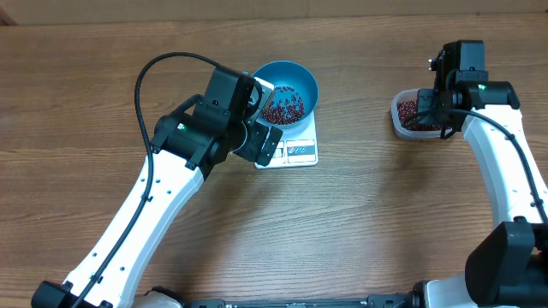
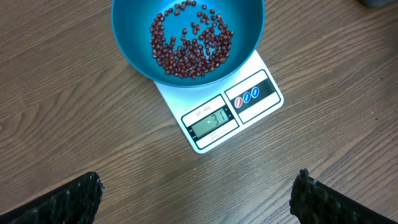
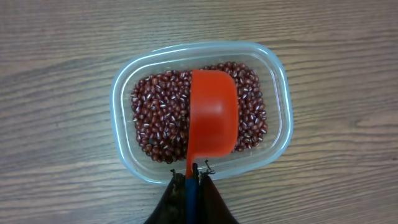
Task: Scoop item into bowl and weigh 150g on scale
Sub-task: 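Lower the red scoop into the beans and scoop again, then lift the filled scoop and carry it over the teal bowl, then tilt the red scoop to pour beans into the teal bowl, then return the empty scoop to the bean tub with the right gripper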
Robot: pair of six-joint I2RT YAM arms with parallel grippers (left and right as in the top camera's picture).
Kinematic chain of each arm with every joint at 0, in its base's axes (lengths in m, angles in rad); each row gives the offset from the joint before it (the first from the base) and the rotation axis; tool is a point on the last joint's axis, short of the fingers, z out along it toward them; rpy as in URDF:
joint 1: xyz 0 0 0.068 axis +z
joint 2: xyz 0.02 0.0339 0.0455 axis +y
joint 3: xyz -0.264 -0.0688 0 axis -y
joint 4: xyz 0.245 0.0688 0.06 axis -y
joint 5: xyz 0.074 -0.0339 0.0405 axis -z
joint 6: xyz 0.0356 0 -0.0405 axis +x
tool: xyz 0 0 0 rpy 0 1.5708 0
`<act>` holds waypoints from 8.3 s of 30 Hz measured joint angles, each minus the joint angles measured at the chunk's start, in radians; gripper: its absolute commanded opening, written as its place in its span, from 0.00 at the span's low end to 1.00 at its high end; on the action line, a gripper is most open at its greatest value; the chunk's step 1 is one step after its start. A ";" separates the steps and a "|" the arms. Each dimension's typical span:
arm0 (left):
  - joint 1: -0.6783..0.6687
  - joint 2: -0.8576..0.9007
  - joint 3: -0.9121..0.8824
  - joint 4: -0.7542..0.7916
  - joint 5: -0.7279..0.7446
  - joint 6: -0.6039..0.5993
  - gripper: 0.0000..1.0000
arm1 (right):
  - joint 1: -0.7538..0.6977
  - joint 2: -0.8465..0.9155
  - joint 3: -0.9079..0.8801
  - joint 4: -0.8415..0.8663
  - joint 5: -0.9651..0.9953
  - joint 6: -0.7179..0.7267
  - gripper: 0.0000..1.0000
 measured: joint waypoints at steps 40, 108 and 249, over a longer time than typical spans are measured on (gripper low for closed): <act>0.000 0.000 0.000 0.000 0.000 0.000 1.00 | 0.001 0.137 0.000 -0.008 0.057 -0.025 0.04; 0.000 0.000 0.000 0.000 0.000 0.000 1.00 | -0.354 0.148 -0.133 0.069 -0.847 -0.024 0.04; 0.000 0.000 0.000 0.000 0.000 0.000 1.00 | 0.339 -0.062 0.038 0.114 -0.100 -0.362 0.04</act>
